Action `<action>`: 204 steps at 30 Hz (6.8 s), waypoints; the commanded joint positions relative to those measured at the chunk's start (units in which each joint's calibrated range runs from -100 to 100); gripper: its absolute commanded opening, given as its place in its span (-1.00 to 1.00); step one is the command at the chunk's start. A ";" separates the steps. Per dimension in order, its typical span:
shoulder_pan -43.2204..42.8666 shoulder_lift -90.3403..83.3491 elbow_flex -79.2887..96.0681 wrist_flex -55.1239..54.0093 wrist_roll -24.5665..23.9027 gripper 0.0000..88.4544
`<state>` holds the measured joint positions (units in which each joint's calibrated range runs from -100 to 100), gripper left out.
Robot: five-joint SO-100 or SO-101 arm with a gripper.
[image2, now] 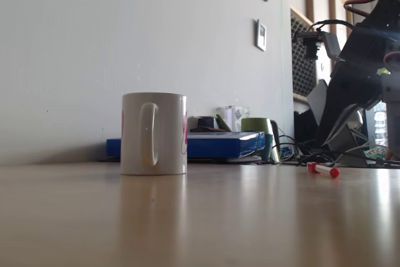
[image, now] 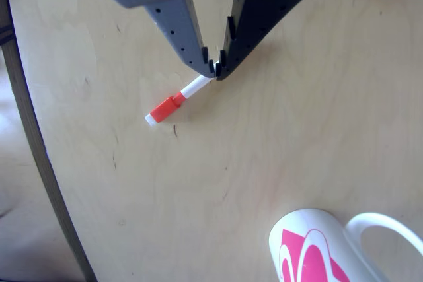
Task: Grab the pen and place it in the cup.
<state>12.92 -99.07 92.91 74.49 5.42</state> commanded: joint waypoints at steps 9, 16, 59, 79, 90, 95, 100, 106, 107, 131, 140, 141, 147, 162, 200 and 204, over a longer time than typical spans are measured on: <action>0.39 -0.26 -0.33 0.22 -0.17 -0.98; 0.48 -0.18 -0.33 0.22 -0.17 -0.98; 0.23 -0.18 -0.33 0.22 -0.17 -0.98; -0.19 15.75 -3.59 -11.22 0.41 -0.97; 0.81 37.41 -18.98 -24.38 7.87 -0.97; 5.23 49.12 -29.67 -25.50 4.61 -0.97; 8.40 56.92 -35.55 -24.81 -0.06 -0.97; 7.90 60.40 -35.46 -24.56 -7.26 -0.97; 7.74 60.48 -35.37 -23.78 -7.52 -0.97; 5.73 68.87 -37.09 -15.87 -16.72 -0.66; 2.23 69.28 -37.18 -15.61 -18.09 -0.66; 2.15 69.61 -37.18 -15.44 -18.09 -0.66; 2.31 71.77 -37.09 -14.15 -18.09 -0.66; 1.90 77.41 -36.37 -12.60 -18.24 -0.65; -0.19 84.47 -32.38 -20.25 -21.29 -0.67; -0.11 84.47 -32.38 -19.82 -21.24 -0.67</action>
<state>12.84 -15.37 59.84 53.98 -15.73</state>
